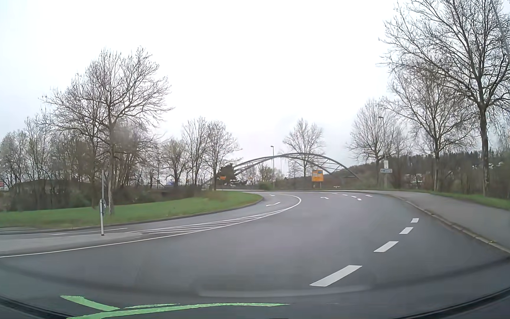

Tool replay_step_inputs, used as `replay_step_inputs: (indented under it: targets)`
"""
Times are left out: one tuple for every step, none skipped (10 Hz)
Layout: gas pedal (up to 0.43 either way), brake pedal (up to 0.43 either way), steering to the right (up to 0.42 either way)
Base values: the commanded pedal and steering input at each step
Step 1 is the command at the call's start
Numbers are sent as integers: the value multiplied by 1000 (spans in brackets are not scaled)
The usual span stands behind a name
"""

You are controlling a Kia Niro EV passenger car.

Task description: Follow the waypoints while adhering to traffic rules and regulations

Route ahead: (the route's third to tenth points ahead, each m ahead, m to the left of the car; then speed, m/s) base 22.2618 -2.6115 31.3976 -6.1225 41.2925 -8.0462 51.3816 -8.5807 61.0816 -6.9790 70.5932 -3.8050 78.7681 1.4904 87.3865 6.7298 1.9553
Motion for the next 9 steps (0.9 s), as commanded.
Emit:
replay_step_inputs:
  targets:
    - [260,0,65]
    - [280,0,64]
    - [287,0,64]
    - [311,0,63]
    - [319,0,61]
    - [331,0,59]
    - [350,0,55]
    - [358,0,53]
    - [370,0,51]
